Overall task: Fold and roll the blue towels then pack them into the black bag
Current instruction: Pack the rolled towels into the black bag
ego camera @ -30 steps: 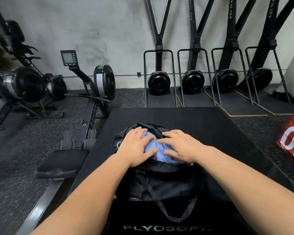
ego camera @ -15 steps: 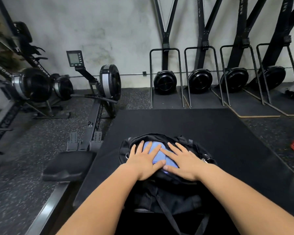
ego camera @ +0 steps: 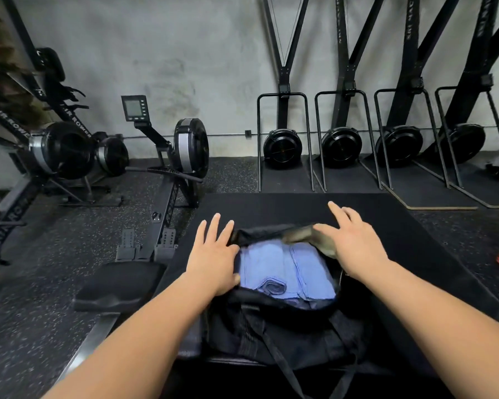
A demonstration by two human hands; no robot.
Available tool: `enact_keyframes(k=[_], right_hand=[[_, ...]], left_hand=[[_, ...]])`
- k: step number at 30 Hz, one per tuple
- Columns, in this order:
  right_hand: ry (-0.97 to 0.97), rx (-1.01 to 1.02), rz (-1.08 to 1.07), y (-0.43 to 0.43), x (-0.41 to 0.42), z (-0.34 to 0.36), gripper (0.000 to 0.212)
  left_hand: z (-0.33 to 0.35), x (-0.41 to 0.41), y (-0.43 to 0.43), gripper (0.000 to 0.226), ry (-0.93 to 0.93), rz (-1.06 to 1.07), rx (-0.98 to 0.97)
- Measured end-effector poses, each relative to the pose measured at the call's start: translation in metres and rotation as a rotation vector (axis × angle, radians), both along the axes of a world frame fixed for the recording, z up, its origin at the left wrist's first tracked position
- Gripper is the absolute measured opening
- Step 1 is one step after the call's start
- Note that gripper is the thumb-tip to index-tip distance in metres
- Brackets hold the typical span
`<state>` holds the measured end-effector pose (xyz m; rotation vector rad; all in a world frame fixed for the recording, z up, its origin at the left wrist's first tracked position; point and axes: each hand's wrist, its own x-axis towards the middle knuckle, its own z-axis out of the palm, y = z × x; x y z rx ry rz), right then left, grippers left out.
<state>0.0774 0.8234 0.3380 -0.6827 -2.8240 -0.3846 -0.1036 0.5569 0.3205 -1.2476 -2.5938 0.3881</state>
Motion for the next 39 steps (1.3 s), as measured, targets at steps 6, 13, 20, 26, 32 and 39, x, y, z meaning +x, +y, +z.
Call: enact_keyframes(k=[6,13,20,26,32,39], right_hand=[[-0.087,0.018,-0.020,0.001,-0.007,0.026,0.110],[0.080,0.043,0.098,-0.024,-0.020,0.004,0.075],[-0.332,-0.313,0.369,-0.083,-0.055,-0.019,0.066],[-0.482,-0.311,0.279,-0.081,-0.057,-0.035,0.065],[-0.430,-0.152,0.497,-0.108,-0.074,-0.024,0.065],[-0.476,-0.185,0.497,-0.100,-0.083,-0.048,0.055]], left_hand=[[0.027,-0.003,-0.010,0.078,0.023,0.028,-0.037],[0.030,-0.009,-0.023,0.098,-0.190,0.092,-0.020],[0.039,0.001,-0.013,0.091,-0.172,0.051,-0.024],[0.050,-0.013,-0.015,0.090,-0.160,-0.047,0.049],[0.058,-0.019,-0.014,0.101,-0.353,-0.117,0.115],[0.066,-0.030,-0.026,0.106,-0.403,-0.115,0.038]])
